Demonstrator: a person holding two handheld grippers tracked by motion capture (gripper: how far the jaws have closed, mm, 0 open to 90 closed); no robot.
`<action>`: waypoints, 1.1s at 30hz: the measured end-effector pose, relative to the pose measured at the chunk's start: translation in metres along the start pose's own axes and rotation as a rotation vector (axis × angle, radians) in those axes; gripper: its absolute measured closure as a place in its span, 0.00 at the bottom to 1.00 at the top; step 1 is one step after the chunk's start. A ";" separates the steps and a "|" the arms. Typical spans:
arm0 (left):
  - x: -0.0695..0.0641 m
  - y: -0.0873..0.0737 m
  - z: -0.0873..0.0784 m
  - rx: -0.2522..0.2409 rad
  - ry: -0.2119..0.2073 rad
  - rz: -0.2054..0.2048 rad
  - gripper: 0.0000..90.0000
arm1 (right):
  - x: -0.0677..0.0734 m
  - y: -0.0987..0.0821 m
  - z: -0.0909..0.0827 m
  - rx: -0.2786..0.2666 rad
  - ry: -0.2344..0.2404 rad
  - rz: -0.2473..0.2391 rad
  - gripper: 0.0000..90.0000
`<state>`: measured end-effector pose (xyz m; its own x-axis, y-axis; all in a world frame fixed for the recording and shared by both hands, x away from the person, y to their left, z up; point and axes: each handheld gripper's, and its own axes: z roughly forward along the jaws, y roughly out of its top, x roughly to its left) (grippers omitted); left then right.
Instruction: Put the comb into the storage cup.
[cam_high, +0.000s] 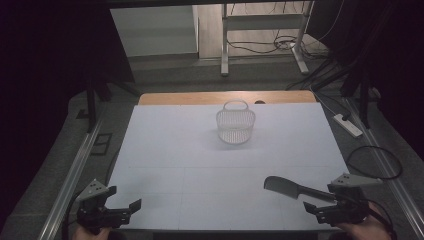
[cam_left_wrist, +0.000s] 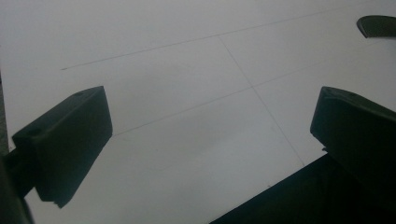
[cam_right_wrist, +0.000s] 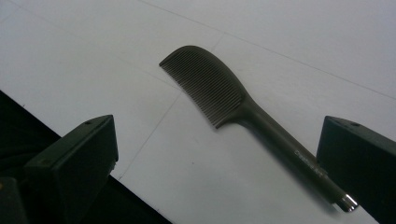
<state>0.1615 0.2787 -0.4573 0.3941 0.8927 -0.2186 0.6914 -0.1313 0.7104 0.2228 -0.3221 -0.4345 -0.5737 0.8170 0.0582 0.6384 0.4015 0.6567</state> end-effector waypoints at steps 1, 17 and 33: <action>0.000 0.000 0.000 -0.001 0.000 0.001 0.00 | 0.002 0.002 0.002 0.002 0.000 -0.024 0.00; 0.001 0.000 0.000 -0.005 -0.004 -0.013 0.00 | 0.003 0.017 0.015 -0.013 0.006 -0.031 0.00; 0.003 -0.001 -0.001 -0.011 -0.011 -0.028 0.00 | 0.009 0.030 0.035 0.020 0.014 -0.096 0.00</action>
<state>0.1617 0.2819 -0.4579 0.3809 0.8913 -0.2460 0.6959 -0.1011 0.7110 0.2545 -0.2880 -0.4407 -0.6399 0.7685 0.0058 0.5900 0.4864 0.6444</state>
